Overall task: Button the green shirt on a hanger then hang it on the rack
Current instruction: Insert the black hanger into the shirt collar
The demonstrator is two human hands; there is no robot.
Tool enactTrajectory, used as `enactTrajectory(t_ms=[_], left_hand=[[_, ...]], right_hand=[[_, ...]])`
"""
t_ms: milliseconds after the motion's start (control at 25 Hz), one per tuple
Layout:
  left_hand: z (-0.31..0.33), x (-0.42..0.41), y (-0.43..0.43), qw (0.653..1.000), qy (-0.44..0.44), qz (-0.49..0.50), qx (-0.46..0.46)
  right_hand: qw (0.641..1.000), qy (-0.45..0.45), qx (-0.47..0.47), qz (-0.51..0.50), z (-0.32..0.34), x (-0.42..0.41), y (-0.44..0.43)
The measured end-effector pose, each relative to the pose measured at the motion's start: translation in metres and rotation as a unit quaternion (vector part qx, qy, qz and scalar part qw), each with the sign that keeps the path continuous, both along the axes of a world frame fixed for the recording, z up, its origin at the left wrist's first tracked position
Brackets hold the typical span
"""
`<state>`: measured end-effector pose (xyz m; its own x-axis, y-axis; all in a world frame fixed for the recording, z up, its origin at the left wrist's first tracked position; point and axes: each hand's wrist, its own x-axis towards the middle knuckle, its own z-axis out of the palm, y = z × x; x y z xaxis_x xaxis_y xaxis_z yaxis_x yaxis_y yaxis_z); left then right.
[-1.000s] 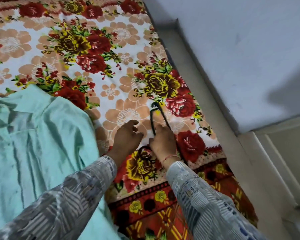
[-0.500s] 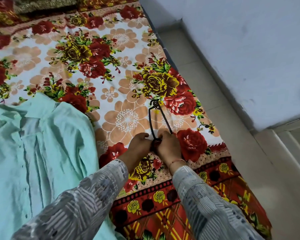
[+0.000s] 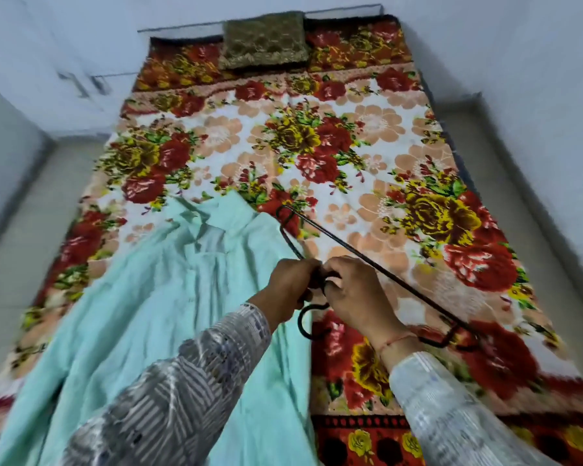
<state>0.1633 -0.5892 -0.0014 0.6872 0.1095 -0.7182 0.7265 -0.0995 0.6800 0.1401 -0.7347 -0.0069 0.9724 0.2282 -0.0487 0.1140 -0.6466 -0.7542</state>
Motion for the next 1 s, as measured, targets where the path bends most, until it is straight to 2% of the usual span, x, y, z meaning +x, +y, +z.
enactTrajectory(t_ms=[120,240,480,560,640,680,720,800,840,1000], left_hand=[[0.008,0.022,0.087,0.995,-0.029,0.065,0.076],[0.002,0.04,0.151,0.991,-0.022,0.099,0.085],[-0.01,0.075,0.264,0.995,-0.031,0.077,0.062],[-0.009,0.088,0.281,0.998,-0.03,0.052,0.019],[-0.016,0.106,0.298,0.997,-0.03,0.056,-0.04],[-0.023,0.114,0.305,0.996,-0.048,0.069,-0.028],[-0.034,0.122,0.313,0.993,-0.086,0.079,0.034],[-0.054,0.135,0.328,0.961,-0.155,0.049,0.222],[-0.065,0.14,0.335,0.951,-0.163,0.031,0.26],[-0.081,0.159,0.35,0.978,-0.09,-0.011,0.189]], right_hand=[[0.993,-0.005,-0.053,0.101,0.014,0.015,0.079],[0.983,0.011,-0.131,0.13,0.014,0.023,0.128],[0.979,0.067,-0.118,0.153,0.003,0.049,0.224],[0.987,-0.008,-0.125,0.1,-0.008,0.055,0.24],[0.99,-0.094,-0.101,0.001,-0.012,0.068,0.25],[0.988,-0.109,-0.096,-0.052,-0.009,0.076,0.251],[0.983,-0.112,-0.102,-0.102,-0.005,0.086,0.249],[0.971,-0.092,-0.148,-0.161,0.004,0.105,0.233],[0.967,-0.069,-0.18,-0.169,0.007,0.114,0.223],[0.961,0.015,-0.251,-0.115,0.011,0.152,0.202]])
